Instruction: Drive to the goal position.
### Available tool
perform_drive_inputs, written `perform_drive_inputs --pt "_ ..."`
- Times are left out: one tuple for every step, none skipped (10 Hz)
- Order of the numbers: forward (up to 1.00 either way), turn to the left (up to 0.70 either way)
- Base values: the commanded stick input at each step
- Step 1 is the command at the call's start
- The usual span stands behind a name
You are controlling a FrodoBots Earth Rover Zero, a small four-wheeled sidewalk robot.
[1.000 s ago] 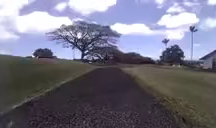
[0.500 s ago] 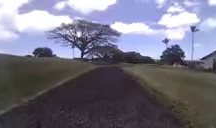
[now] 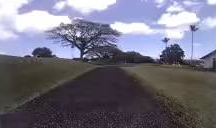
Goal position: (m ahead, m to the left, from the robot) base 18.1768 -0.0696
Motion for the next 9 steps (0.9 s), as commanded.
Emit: perform_drive_inputs --pt "0.5 0.0" --pt "0.5 0.0" --pt "0.5 0.0" --pt "0.5 0.0" --pt "0.5 0.0" --pt "0.5 0.0" --pt "0.5 0.0" --pt "0.5 0.0" --pt "0.5 0.0"
